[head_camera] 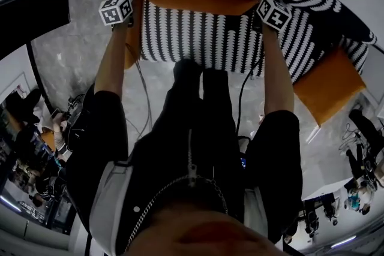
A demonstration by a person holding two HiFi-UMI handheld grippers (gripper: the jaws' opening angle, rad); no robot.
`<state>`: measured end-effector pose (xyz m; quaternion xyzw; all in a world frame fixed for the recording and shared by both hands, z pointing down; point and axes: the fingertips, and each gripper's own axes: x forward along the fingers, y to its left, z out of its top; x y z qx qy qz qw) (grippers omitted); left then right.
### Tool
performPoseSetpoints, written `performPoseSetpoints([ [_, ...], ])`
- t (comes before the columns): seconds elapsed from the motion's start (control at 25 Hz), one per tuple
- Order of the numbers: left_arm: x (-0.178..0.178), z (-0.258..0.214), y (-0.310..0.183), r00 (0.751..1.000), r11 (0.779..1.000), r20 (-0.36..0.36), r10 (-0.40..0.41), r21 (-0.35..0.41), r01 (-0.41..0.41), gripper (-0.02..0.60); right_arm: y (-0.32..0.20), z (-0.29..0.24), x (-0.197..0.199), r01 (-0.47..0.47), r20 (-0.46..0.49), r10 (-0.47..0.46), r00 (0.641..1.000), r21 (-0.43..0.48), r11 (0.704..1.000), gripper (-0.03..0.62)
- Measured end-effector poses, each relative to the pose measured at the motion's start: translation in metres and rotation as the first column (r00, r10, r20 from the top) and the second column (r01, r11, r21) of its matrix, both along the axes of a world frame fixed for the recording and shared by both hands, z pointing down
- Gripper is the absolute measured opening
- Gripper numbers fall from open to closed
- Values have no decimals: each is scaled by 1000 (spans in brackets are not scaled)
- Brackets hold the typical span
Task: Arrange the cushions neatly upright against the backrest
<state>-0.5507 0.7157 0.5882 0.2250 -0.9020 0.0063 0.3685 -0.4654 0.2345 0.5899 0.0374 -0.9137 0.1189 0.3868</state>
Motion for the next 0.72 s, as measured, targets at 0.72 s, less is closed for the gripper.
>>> performPoseSetpoints([
  [0.72,75,-102,-150,915,916,179,362,117,-385,110,-18,-89,120,-273,90,269,959,32,962,3],
])
